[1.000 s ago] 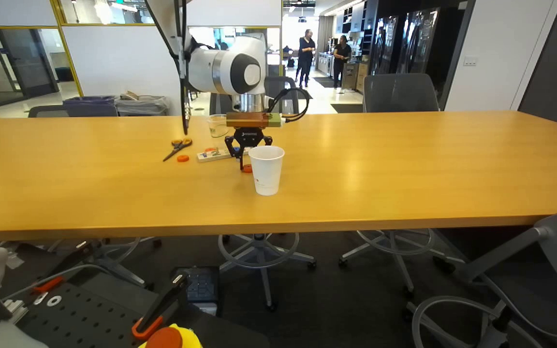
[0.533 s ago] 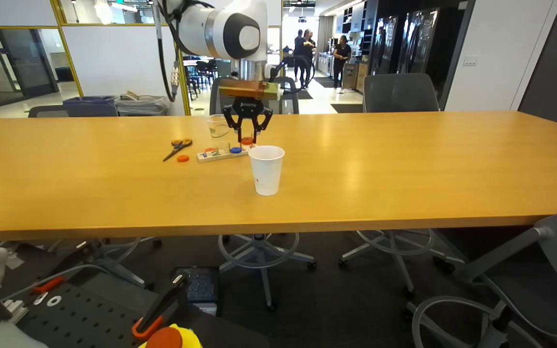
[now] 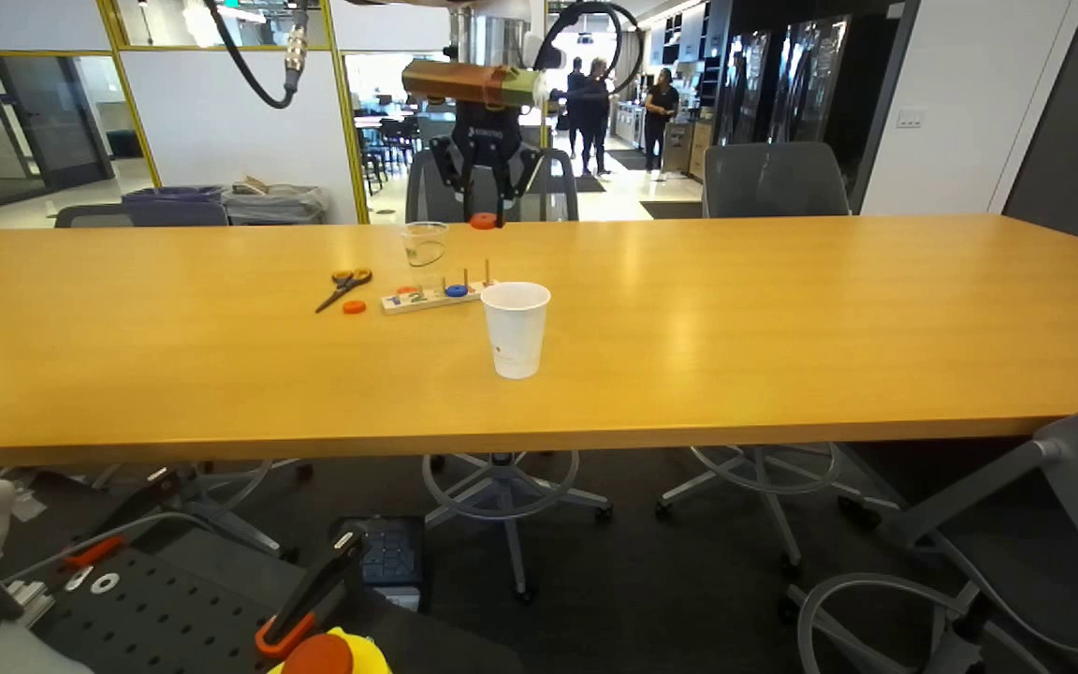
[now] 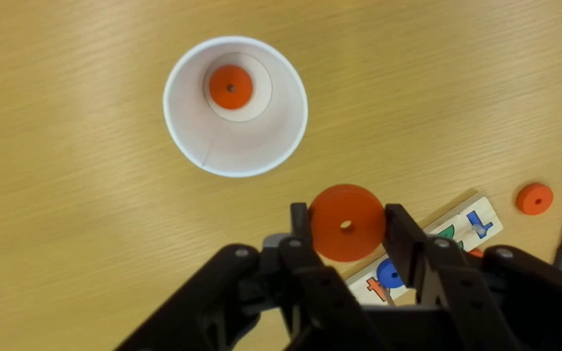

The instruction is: Put two round orange blocks in the white cup then put the blue round block in the clear cup, then put the last two round orange blocks

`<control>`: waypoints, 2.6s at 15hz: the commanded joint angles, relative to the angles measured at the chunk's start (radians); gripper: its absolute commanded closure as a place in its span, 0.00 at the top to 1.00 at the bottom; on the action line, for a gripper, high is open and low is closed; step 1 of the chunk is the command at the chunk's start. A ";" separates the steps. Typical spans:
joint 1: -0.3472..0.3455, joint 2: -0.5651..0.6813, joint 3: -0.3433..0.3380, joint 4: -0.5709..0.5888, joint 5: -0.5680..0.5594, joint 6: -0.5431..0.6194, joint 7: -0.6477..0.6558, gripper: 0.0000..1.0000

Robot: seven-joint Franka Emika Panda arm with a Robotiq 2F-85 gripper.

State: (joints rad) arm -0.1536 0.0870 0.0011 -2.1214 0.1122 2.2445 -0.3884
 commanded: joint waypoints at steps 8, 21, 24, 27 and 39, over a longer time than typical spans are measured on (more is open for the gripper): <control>0.022 -0.013 -0.059 -0.099 -0.003 0.049 0.151 0.23; 0.010 0.138 -0.082 -0.018 -0.016 0.118 0.269 0.23; 0.013 0.140 -0.092 -0.012 -0.038 0.119 0.292 0.23; 0.018 0.135 -0.104 -0.017 -0.085 0.120 0.330 0.23; 0.033 0.061 -0.071 -0.069 -0.065 0.129 0.325 1.00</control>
State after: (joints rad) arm -0.1392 0.2107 -0.0845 -2.1545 0.0178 2.3581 -0.0549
